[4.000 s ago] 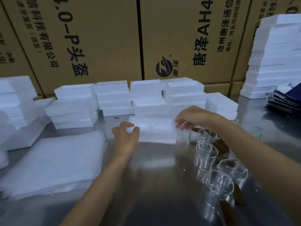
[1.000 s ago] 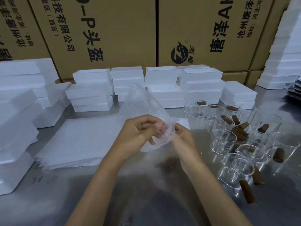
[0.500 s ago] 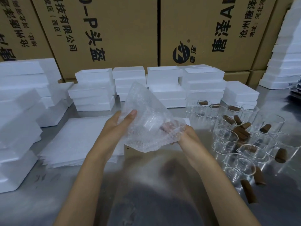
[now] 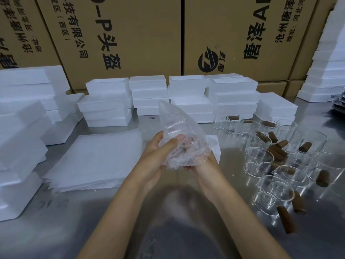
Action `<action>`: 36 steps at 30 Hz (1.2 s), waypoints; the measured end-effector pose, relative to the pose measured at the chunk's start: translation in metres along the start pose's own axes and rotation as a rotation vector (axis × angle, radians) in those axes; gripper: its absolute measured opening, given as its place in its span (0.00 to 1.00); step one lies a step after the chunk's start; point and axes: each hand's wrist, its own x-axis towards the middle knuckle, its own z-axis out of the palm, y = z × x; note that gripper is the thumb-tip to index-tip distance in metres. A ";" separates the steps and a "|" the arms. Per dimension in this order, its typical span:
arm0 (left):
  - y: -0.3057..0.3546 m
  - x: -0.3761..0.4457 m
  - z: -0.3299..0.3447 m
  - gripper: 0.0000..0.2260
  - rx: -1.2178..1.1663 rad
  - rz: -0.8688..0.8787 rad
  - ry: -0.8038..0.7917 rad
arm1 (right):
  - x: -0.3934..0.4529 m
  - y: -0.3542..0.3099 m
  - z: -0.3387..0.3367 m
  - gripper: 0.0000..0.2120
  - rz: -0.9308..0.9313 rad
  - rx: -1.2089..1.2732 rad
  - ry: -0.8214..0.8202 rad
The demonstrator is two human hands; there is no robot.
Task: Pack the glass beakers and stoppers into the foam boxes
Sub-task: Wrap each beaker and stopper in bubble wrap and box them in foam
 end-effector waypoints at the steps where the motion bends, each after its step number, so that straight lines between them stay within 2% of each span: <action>1: -0.001 0.000 0.002 0.21 -0.004 0.003 -0.004 | 0.000 0.001 0.002 0.09 0.013 -0.010 0.027; 3: -0.006 0.000 0.007 0.19 -0.020 0.018 -0.020 | 0.002 0.003 0.005 0.10 0.021 -0.061 0.059; 6: -0.009 0.000 0.009 0.18 -0.052 0.022 -0.019 | 0.001 0.004 0.005 0.07 0.001 -0.101 -0.003; 9: -0.010 0.003 0.009 0.24 -0.081 0.022 0.055 | 0.001 0.006 0.001 0.19 0.001 -0.199 -0.052; 10: -0.010 0.004 0.008 0.25 -0.106 0.026 0.099 | 0.002 0.007 0.000 0.20 0.004 -0.255 -0.079; 13: -0.006 0.004 0.003 0.31 -0.125 -0.026 0.155 | 0.005 0.004 -0.002 0.14 0.086 -0.381 -0.139; 16: 0.001 0.004 -0.005 0.36 -0.164 -0.132 0.187 | 0.007 -0.005 -0.011 0.16 0.099 -0.328 -0.078; 20: 0.006 0.004 -0.017 0.20 -0.324 -0.103 0.093 | 0.008 -0.021 -0.025 0.32 0.139 -0.287 0.037; 22: 0.007 0.003 -0.021 0.16 -0.425 -0.084 0.068 | 0.012 -0.023 -0.032 0.31 0.152 -0.126 0.170; 24: 0.009 0.004 -0.024 0.17 -0.495 -0.064 0.044 | 0.016 -0.025 -0.038 0.24 0.161 0.118 0.268; 26: 0.010 0.004 -0.025 0.15 -0.568 -0.046 0.040 | 0.017 -0.024 -0.046 0.16 0.195 0.287 0.216; 28: 0.010 0.005 -0.028 0.16 -0.595 -0.020 0.059 | 0.014 -0.021 -0.050 0.12 0.280 0.278 0.034; 30: 0.010 0.006 -0.027 0.17 -0.581 -0.001 0.072 | 0.006 -0.014 -0.044 0.15 0.356 0.066 -0.214; 32: 0.010 0.006 -0.023 0.18 -0.528 -0.019 0.056 | -0.001 -0.007 -0.029 0.22 0.390 -0.126 -0.373; 34: 0.008 0.005 -0.016 0.24 -0.439 -0.056 0.036 | -0.002 -0.002 -0.014 0.28 0.371 -0.115 -0.342; 36: 0.004 0.004 -0.011 0.28 -0.360 -0.070 0.012 | 0.003 -0.001 -0.009 0.24 0.273 0.015 -0.188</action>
